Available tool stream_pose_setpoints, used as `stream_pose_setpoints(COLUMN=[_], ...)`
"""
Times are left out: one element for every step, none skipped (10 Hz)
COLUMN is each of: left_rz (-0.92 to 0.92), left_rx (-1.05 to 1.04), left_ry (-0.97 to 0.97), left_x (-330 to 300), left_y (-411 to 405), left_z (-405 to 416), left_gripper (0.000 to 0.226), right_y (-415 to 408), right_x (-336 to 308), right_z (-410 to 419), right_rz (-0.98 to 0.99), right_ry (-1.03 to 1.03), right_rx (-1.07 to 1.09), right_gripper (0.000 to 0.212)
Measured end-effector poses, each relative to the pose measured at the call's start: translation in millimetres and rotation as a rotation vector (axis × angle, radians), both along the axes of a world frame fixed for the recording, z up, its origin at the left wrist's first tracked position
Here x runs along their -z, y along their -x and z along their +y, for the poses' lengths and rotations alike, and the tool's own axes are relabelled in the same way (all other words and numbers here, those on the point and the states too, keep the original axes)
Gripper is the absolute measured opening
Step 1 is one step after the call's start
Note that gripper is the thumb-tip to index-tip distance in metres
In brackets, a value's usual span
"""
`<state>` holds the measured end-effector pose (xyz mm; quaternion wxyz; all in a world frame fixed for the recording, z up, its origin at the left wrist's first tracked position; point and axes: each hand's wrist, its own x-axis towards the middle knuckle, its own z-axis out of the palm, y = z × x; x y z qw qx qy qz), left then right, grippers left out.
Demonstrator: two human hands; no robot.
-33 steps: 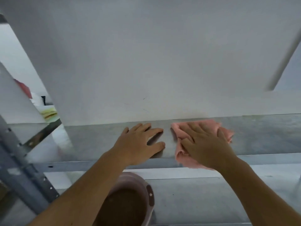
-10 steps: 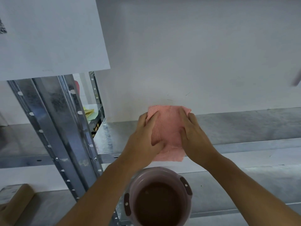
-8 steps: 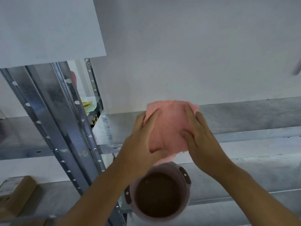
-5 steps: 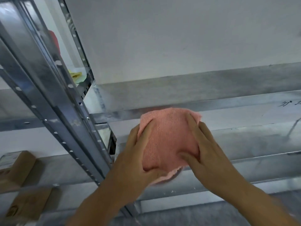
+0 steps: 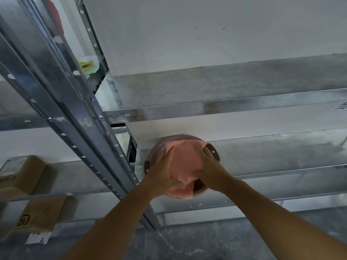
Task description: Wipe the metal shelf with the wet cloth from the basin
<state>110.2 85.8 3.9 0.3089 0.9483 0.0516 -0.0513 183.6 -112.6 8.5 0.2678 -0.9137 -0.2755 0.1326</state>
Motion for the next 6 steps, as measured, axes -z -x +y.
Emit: stream_pose_setpoints(left_rz=[0.084, 0.131, 0.062, 0.045, 0.081, 0.102], left_rx=[0.006, 0.045, 0.075, 0.055, 0.053, 0.046], left_ry=[-0.047, -0.093, -0.207, -0.276, -0.328, -0.365], left_x=[14, 15, 12, 3, -9, -17], left_y=[-13, -18, -20, -20, -21, -20], left_z=[7, 14, 22, 27, 30, 33], left_gripper=[0.142, 0.145, 0.14, 0.137, 0.137, 0.139], right_y=[-16, -28, -38, -41, -44, -47], right_x=[16, 24, 24, 24, 26, 29], right_z=[13, 14, 7, -2, -7, -9], right_rz=[0.119, 0.099, 0.022, -0.02, -0.089, -0.143], right_ry=[0.006, 0.057, 0.101, 0.083, 0.048, 0.027], right_rx=[0.044, 0.031, -0.011, -0.009, -0.034, -0.053], right_gripper=[0.093, 0.111, 0.123, 0.123, 0.125, 0.122])
